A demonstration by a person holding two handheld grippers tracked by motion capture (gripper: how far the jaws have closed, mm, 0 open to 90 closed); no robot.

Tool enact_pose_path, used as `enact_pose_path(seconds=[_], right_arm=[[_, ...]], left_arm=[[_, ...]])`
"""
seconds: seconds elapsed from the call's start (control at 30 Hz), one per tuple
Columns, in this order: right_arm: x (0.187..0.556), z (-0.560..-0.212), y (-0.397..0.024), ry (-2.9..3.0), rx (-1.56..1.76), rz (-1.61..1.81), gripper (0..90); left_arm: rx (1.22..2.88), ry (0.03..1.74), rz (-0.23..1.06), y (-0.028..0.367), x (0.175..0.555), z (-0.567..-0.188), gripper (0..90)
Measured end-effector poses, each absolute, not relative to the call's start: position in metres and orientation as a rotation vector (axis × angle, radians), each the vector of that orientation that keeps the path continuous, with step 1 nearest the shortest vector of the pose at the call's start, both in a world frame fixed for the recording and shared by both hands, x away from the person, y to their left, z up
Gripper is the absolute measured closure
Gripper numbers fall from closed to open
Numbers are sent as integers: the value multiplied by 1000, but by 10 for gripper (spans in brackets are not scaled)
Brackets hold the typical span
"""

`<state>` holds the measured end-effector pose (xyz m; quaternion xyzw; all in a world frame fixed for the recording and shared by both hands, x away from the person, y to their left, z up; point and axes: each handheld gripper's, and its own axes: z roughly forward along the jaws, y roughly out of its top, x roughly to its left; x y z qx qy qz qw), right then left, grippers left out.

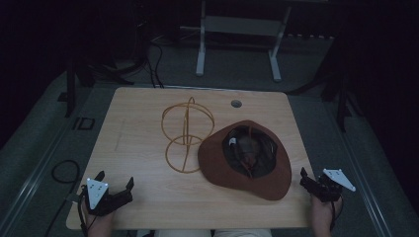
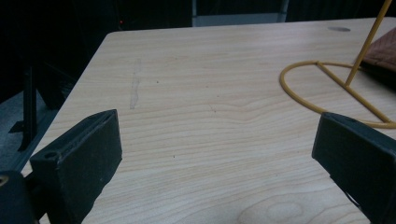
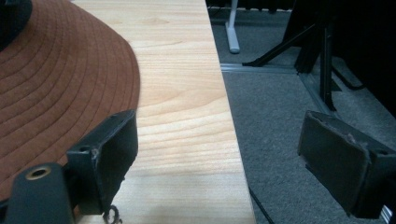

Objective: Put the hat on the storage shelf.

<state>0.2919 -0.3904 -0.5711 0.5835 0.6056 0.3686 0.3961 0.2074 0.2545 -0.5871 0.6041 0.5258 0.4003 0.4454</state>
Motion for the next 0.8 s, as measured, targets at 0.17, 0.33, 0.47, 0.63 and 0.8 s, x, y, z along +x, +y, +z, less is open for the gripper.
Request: enact_pose_path(seconds=[0.17,0.33,0.47,0.63,0.8], right_arm=[[295,-567,-396,1617,1506,1026,119],[293,-552,-398,1629,1522,1039,120],[294,-537,-392,1671,1480,1009,120],[301,-521,-381,1776,1399,1030,119],[310,-508,-370,1855,1372,1031,115]], left_arm=[[1505,1277,969,253,208,-587,21],[1480,1262,951,251,207,-585,21],[1504,1255,945,249,206,-583,21],[1521,1272,913,246,206,-582,21],[1539,1268,846,239,206,-579,21]])
